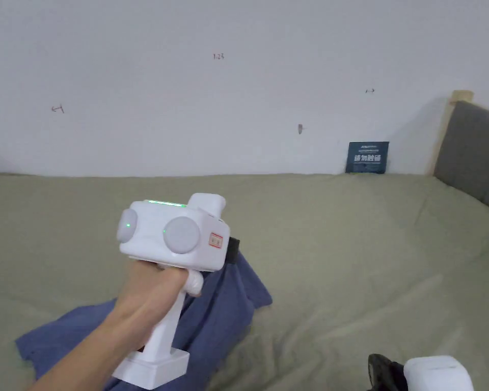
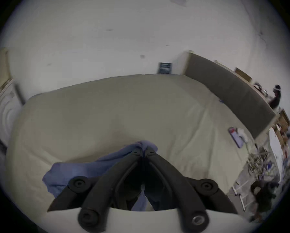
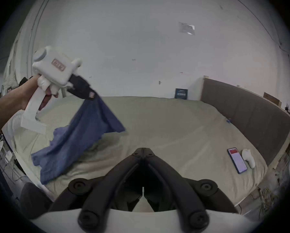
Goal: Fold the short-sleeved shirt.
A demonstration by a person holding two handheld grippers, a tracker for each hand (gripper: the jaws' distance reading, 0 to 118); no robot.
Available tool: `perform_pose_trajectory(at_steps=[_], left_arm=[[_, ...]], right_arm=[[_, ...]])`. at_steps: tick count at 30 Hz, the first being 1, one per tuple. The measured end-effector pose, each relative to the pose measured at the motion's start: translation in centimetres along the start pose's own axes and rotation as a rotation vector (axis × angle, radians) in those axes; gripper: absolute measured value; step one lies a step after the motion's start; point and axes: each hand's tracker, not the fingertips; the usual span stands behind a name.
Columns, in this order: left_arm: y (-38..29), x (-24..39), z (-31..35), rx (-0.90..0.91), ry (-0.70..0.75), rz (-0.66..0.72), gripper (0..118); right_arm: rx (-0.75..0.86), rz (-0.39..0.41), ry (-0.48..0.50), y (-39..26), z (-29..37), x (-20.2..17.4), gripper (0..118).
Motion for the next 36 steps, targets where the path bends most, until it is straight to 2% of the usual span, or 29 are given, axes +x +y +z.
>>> perform_pose_trajectory(at_steps=[5, 8, 11, 12, 13, 15, 16, 17, 20, 21, 22, 23, 24, 30, 36], left_arm=[[-0.9, 6.6, -7.2, -0.080, -0.123, -0.031, 0], [-3.7, 7.7, -11.9, -0.164, -0.069, -0.065, 0], [-7.1, 6.5, -15.0, -0.257, -0.029, -0.037, 0], [-8.0, 6.0, -15.4, -0.271, -0.010, -0.026, 5], [-8.7, 5.4, -15.2, -0.258, -0.002, -0.011, 25], [-9.5, 4.1, -14.4, -0.263, 0.005, 0.023, 116], [-9.9, 3.7, -13.3, -0.233, -0.005, 0.051, 118], [-10.0, 3.2, -11.8, -0.173, -0.035, 0.070, 115], [-10.7, 1.8, -6.3, -0.092, -0.004, 0.080, 106], [-10.6, 1.8, -3.2, -0.033, 0.030, 0.089, 91], [-11.1, 1.5, -0.4, 0.043, 0.071, 0.096, 71], [-11.8, 1.2, 1.9, 0.108, 0.109, 0.102, 40], [-12.4, 1.0, 4.8, 0.173, 0.168, 0.110, 1], [-17.7, -0.7, 17.9, 0.411, 0.385, 0.204, 0], [-20.8, -3.4, 23.2, 0.438, 0.474, 0.234, 0]], right_arm=[[-0.036, -0.035, -0.044, -0.9, -0.8, 1.9, 1], [-0.067, -0.047, -0.057, -1.7, -1.6, 2.5, 1], [-0.097, -0.050, -0.059, -2.4, -2.3, 2.9, 1], [-0.106, -0.047, -0.059, -2.5, -2.5, 3.0, 1], [-0.110, -0.045, -0.060, -2.6, -2.6, 3.1, 1], [-0.114, -0.050, -0.054, -2.6, -2.8, 3.1, 1], [-0.115, -0.050, -0.051, -2.5, -2.9, 3.0, 1], [-0.113, -0.052, -0.051, -2.4, -2.9, 2.9, 1], [-0.092, -0.051, -0.039, -1.9, -2.5, 2.2, 1], [-0.078, -0.049, -0.034, -1.7, -2.3, 1.9, 1], [-0.065, -0.045, -0.032, -1.6, -2.0, 1.5, 1], [-0.060, -0.045, -0.031, -1.4, -1.7, 1.2, 1], [-0.047, -0.048, -0.025, -1.1, -1.4, 1.0, 1], [0.025, -0.018, -0.012, -0.2, 0.3, -0.8, 1], [0.056, -0.007, 0.015, 0.4, 1.0, -2.6, 1]])
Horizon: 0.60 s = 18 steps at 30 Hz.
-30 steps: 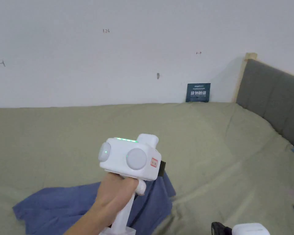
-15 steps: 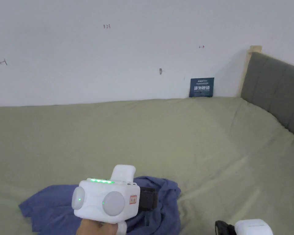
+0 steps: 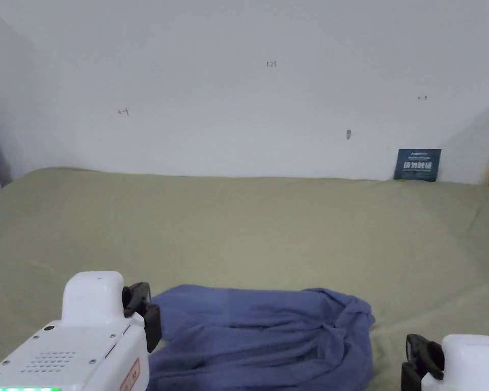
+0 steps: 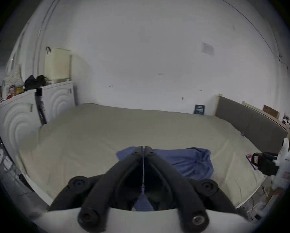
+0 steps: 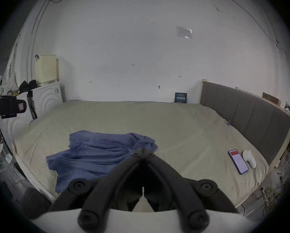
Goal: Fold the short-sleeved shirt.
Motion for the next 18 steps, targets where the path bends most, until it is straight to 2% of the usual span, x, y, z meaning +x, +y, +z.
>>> perform_pose_trajectory(at_steps=[10, 14, 18], left_arm=[[-1.6, -5.6, -2.1, -0.145, 0.086, 0.007, 0], [-3.6, -8.6, -7.4, -0.334, 0.072, 0.029, 0], [-7.1, -12.2, -13.8, -0.538, 0.055, 0.133, 0]], right_arm=[[-0.013, 0.011, 0.053, -0.2, -1.0, -2.4, 1], [-0.042, 0.009, 0.074, -0.7, -2.2, -3.0, 1], [-0.081, 0.012, 0.090, -1.7, -3.2, -3.6, 1]])
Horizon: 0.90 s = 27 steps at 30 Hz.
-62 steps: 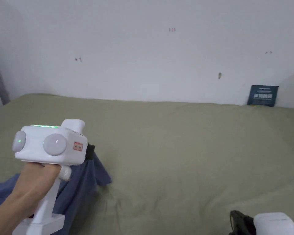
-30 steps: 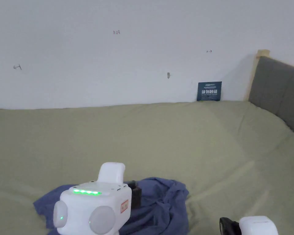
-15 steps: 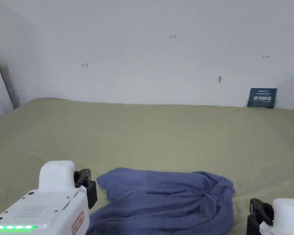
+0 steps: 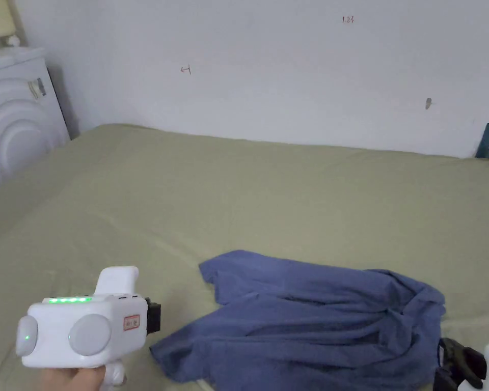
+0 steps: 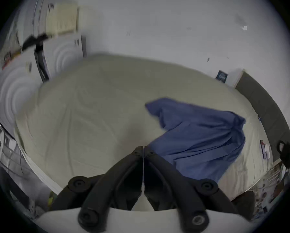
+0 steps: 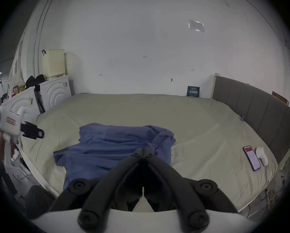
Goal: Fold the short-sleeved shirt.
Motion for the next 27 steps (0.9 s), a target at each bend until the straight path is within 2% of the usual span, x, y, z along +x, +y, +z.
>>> perform_pose_trajectory(at_steps=[3, 4, 5, 6, 7, 8, 12, 15, 16, 17, 19, 20, 21, 23, 27], left_arm=[[-0.3, -0.7, -4.4, -0.125, 0.008, -0.024, 1], [-0.4, -0.7, -5.4, -0.159, 0.023, -0.036, 10], [-0.5, -0.7, -6.4, -0.193, 0.030, -0.049, 36], [-0.8, -0.6, -7.1, -0.204, 0.043, -0.050, 87], [-1.0, -0.5, -7.7, -0.232, 0.042, -0.064, 113], [-1.4, -0.5, -8.6, -0.244, 0.044, -0.057, 117], [-2.2, -0.1, -10.8, -0.264, 0.091, -0.076, 115], [-2.2, 0.9, -9.9, -0.246, 0.132, -0.118, 113], [-2.1, 1.1, -9.3, -0.240, 0.118, -0.128, 106], [-2.1, 1.4, -8.6, -0.208, 0.112, -0.147, 93], [-1.9, 1.7, -7.5, -0.169, 0.069, -0.196, 42], [-1.9, 1.9, -7.2, -0.170, 0.045, -0.193, 13], [-1.9, 2.0, -7.1, -0.176, -0.020, -0.172, 2], [-2.1, 2.3, -7.0, -0.180, 0.024, -0.195, 2], [-2.0, 2.3, -7.5, -0.178, 0.013, -0.199, 2]], right_arm=[[-0.045, 0.014, 0.001, -0.8, -1.2, 0.0, 1], [-0.054, 0.018, 0.000, -1.0, -1.5, 0.0, 1], [-0.067, 0.023, -0.001, -1.3, -1.9, 0.0, 1], [-0.081, 0.025, -0.002, -1.5, -2.2, 0.1, 1], [-0.088, 0.023, -0.002, -1.6, -2.4, 0.2, 1], [-0.096, 0.019, -0.003, -1.8, -2.6, 0.2, 1], [-0.126, 0.009, -0.006, -2.3, -3.3, 0.5, 1], [-0.138, 0.005, -0.009, -2.5, -3.4, 0.9, 1], [-0.140, 0.004, -0.012, -2.6, -3.4, 1.0, 1], [-0.143, 0.000, -0.017, -2.6, -3.6, 1.3, 1], [-0.168, -0.023, -0.039, -2.6, -4.0, 2.1, 1], [-0.201, -0.030, -0.081, -2.6, -4.2, 2.5, 1], [-0.217, -0.031, -0.089, -2.5, -4.5, 3.1, 1], [-0.222, -0.036, -0.092, -2.4, -5.1, 4.6, 1], [-0.242, -0.030, -0.129, -1.5, -7.8, 7.9, 1]])
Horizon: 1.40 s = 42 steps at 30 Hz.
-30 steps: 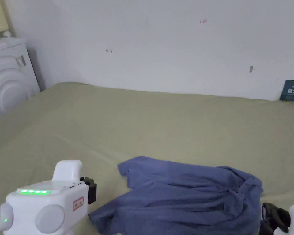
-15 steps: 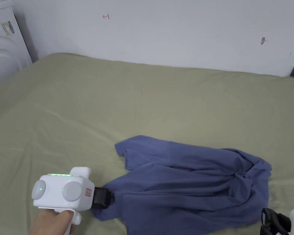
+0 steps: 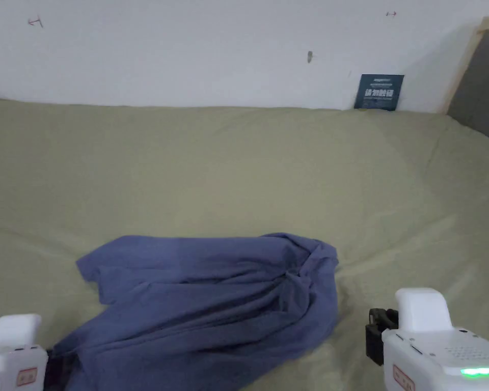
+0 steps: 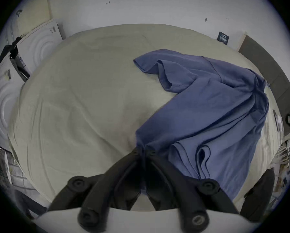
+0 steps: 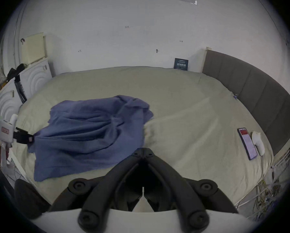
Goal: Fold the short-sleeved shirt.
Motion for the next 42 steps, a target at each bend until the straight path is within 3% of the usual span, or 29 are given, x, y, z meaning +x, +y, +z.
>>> perform_pose_trajectory(at_steps=[5, 10, 11, 13, 14, 15, 16, 17, 20, 25, 27, 28, 29, 30, 31, 32, 36, 42], left_arm=[[0.1, -0.4, -0.5, -0.013, -0.010, -0.004, 2], [0.3, -0.1, -0.3, -0.020, -0.024, 0.008, 2], [0.3, -0.1, -0.3, -0.021, -0.028, 0.012, 2], [0.6, -0.6, -0.6, -0.021, -0.037, 0.022, 2], [0.6, -0.6, -0.6, -0.024, -0.044, 0.028, 2], [0.6, -0.8, -0.7, -0.023, -0.049, 0.033, 2], [0.6, -0.9, -0.8, -0.023, -0.052, 0.037, 2], [0.6, -1.0, -0.9, -0.023, -0.056, 0.042, 2], [0.5, -0.9, -0.9, -0.022, -0.060, 0.048, 2], [0.5, -1.1, -1.2, -0.024, -0.068, 0.062, 2], [0.5, -1.3, -1.3, -0.024, -0.076, 0.083, 3], [0.4, -1.5, -1.3, -0.021, -0.081, 0.090, 5], [0.3, -1.5, -1.3, -0.018, -0.085, 0.094, 8], [0.3, -1.5, -1.4, -0.017, -0.086, 0.100, 8], [0.4, -1.5, -1.2, -0.021, -0.082, 0.105, 8], [0.6, -1.4, -0.9, -0.032, -0.078, 0.102, 7], [1.7, -1.2, 2.4, 0.019, -0.022, 0.030, 5], [5.4, -2.8, 11.8, 0.226, 0.064, 0.010, 2]], right_arm=[[-0.025, -0.014, -0.006, 4.0, -5.9, 3.1, 1], [-0.112, -0.072, 0.124, 8.8, -12.2, 4.3, 2], [-0.119, -0.103, 0.145, 9.7, -13.5, 4.4, 7], [-0.173, -0.137, 0.223, 11.2, -15.7, 4.5, 58], [-0.227, -0.148, 0.267, 11.8, -16.9, 4.5, 68], [-0.252, -0.194, 0.296, 12.1, -18.2, 4.3, 68], [-0.273, -0.194, 0.306, 12.2, -19.0, 4.1, 86], [-0.277, -0.182, 0.309, 12.3, -19.7, 3.7, 87], [-0.337, -0.091, 0.236, 12.2, -22.2, 2.5, 87], [-0.462, -0.057, 0.174, 9.7, -26.2, 1.7, 86], [-0.408, -0.012, 0.152, 9.9, -25.3, 1.0, 80], [-0.412, -0.012, 0.148, 10.4, -24.6, 0.8, 62], [-0.405, -0.007, 0.171, 10.5, -23.7, 1.1, 28], [-0.381, -0.011, 0.218, 10.9, -22.9, 1.1, 14], [-0.358, -0.041, 0.218, 11.2, -21.7, 0.9, 14], [-0.335, -0.018, 0.184, 11.7, -20.2, 1.0, 14], [-0.215, 0.046, 0.205, 14.0, -13.1, 2.1, 14], [-0.040, 0.018, 0.193, 17.3, -1.7, 6.0, 14]])
